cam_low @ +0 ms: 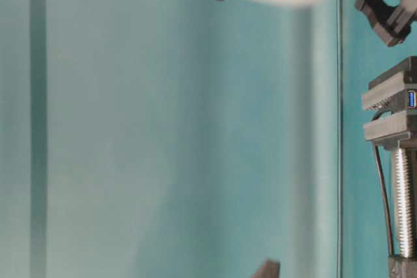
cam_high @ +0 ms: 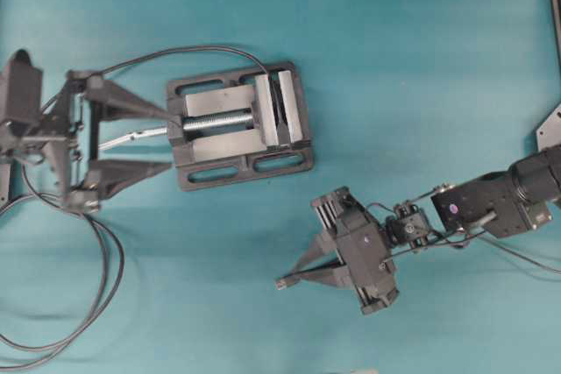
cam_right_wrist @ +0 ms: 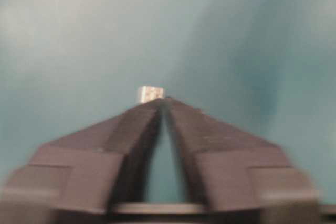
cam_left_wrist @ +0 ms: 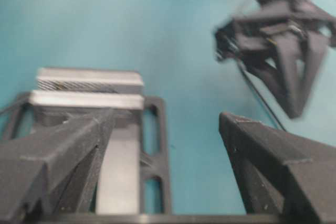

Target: Insert the USB cable into the fixed female connector.

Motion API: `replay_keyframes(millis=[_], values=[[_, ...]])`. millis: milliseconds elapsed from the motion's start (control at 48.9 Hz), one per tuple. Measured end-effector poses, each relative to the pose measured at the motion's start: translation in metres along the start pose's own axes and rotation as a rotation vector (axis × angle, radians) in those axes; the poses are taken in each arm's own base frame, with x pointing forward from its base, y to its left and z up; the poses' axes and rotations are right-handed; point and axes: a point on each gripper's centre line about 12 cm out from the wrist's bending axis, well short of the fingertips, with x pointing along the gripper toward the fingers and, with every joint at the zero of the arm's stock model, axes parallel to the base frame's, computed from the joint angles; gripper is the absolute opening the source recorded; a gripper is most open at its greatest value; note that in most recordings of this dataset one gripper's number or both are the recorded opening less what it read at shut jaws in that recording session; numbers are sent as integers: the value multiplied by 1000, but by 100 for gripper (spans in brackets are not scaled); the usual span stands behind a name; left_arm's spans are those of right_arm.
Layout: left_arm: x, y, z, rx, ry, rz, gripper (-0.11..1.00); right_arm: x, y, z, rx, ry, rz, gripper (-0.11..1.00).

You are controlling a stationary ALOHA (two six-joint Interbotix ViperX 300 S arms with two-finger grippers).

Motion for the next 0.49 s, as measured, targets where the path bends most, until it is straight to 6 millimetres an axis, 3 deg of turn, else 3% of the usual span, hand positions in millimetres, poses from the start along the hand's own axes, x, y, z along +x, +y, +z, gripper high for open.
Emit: replay_keyframes(millis=[123, 490], values=[[-17, -3, -11, 5, 17, -21, 95, 0, -1, 0, 2, 2, -4, 52], [-74, -16, -9, 11, 44, -119, 95, 3, -1, -9, 4, 45, -1, 51]])
